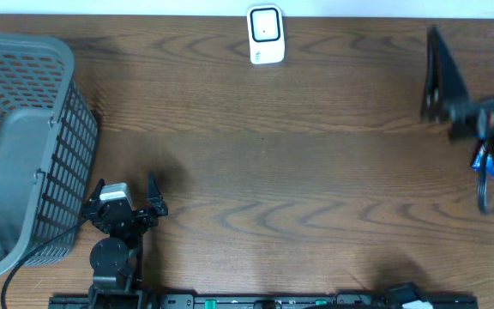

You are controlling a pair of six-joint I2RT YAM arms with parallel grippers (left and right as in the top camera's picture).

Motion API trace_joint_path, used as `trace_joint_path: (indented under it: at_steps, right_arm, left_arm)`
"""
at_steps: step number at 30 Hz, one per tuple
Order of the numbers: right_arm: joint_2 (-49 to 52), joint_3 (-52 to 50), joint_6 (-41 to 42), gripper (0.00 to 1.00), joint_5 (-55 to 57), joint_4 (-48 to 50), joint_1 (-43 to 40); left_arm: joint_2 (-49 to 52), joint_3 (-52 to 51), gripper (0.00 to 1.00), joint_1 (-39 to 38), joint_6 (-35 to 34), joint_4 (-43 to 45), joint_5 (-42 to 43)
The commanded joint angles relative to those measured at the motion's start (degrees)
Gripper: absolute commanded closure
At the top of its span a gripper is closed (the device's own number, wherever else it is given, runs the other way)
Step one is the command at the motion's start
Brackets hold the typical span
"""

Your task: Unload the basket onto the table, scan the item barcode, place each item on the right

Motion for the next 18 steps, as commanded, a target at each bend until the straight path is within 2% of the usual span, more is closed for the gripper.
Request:
trace_joint_path:
  at_steps: [1, 9, 18]
  right_arm:
    - [-8.6, -12.5, -0.8, 0.01, -0.9, 3.8, -1.7]
    - [-27.8, -39.6, -0.3, 0.01, -0.9, 15.6, -3.9]
    - [-40.8, -59.4, 0.9, 0.01, -0.9, 20.6, -5.9]
  left_arm:
    - [0.2, -1.7, 0.02, -0.2, -0.1, -1.0, -1.2]
    - [0.2, -1.7, 0.02, -0.2, -0.1, -1.0, -1.2]
    - [0.2, -1.7, 0.02, -0.2, -0.1, -1.0, -1.2]
